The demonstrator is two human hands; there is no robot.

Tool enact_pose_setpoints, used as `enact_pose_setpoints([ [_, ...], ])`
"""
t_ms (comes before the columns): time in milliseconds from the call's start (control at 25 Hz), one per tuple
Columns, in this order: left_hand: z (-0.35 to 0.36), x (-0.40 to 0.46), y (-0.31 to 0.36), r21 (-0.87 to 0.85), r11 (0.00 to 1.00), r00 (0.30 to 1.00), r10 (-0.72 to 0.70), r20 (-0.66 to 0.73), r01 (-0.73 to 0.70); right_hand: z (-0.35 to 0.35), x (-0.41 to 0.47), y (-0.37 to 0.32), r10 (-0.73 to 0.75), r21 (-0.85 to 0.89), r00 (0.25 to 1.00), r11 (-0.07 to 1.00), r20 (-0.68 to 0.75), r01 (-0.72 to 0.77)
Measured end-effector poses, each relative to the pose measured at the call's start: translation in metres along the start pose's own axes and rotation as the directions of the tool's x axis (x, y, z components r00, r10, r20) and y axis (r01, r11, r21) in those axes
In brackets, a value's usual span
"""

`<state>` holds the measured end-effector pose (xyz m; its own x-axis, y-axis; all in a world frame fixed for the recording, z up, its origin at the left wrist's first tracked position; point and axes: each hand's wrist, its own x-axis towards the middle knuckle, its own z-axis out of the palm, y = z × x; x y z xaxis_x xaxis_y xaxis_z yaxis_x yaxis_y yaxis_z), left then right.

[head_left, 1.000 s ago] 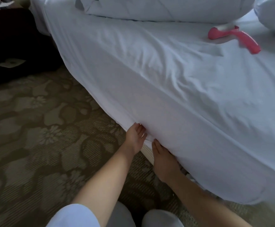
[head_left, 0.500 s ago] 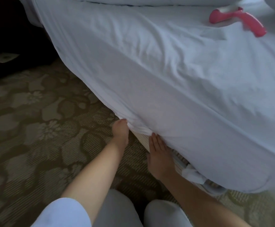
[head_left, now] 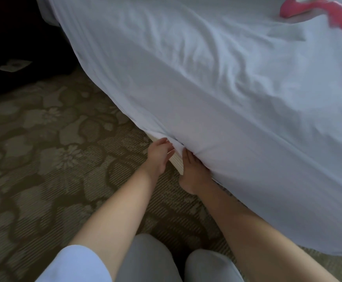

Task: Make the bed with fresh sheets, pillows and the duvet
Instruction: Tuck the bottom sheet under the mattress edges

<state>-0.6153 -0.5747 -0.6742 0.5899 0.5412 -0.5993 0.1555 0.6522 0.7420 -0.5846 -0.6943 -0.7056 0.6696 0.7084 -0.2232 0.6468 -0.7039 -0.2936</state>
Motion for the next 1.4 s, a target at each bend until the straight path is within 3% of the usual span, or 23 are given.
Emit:
enact_pose_setpoints([
  [120,0.000,0.002,0.007,0.089,0.996,1.000,0.030,0.007,-0.030,0.027,-0.023,-0.001,-0.115,-0.029,0.964,0.993,-0.239,0.112],
  [240,0.009,0.007,0.017,0.001,1.000,0.996,-0.007,0.086,0.007,0.036,-0.032,-0.004,-0.171,-0.056,0.968,0.985,-0.186,0.163],
  [400,0.012,0.004,0.025,-0.223,0.968,0.982,-0.079,0.169,0.116,0.024,-0.017,-0.003,-0.081,-0.049,0.974,0.996,-0.210,0.073],
  [560,0.017,0.007,0.031,-0.281,0.943,0.954,-0.098,0.283,0.180,0.017,-0.001,-0.013,-0.024,-0.033,0.989,0.999,-0.144,0.019],
  [680,0.021,0.016,0.047,-0.303,0.916,0.924,-0.149,0.354,0.263,0.016,0.022,-0.018,0.005,-0.011,0.983,1.000,-0.182,-0.007],
  [760,0.022,0.020,0.060,-0.194,0.933,0.916,-0.227,0.330,0.302,0.009,0.035,-0.021,0.005,0.038,0.989,0.999,-0.145,0.001],
  [840,0.019,0.024,0.072,-0.001,0.968,0.948,-0.247,0.202,0.252,0.002,0.042,-0.022,-0.020,0.070,0.997,0.997,-0.074,0.025],
  [960,0.002,0.047,0.084,0.200,0.973,0.990,-0.093,-0.106,0.113,0.001,0.035,-0.020,-0.079,-0.025,0.994,0.997,-0.080,0.077],
  [1040,-0.010,0.059,0.088,0.203,0.975,0.981,-0.047,-0.186,0.085,0.006,0.030,-0.022,-0.073,-0.048,0.989,0.997,-0.129,0.068],
  [1280,-0.024,0.081,0.071,0.076,0.991,0.994,-0.106,-0.035,0.109,0.003,0.058,-0.032,-0.120,-0.027,0.986,0.993,-0.114,0.118],
  [1400,-0.031,0.098,0.072,-0.030,0.996,0.992,-0.086,-0.088,0.083,0.007,0.070,-0.036,-0.104,0.001,0.990,0.995,-0.090,0.105],
])
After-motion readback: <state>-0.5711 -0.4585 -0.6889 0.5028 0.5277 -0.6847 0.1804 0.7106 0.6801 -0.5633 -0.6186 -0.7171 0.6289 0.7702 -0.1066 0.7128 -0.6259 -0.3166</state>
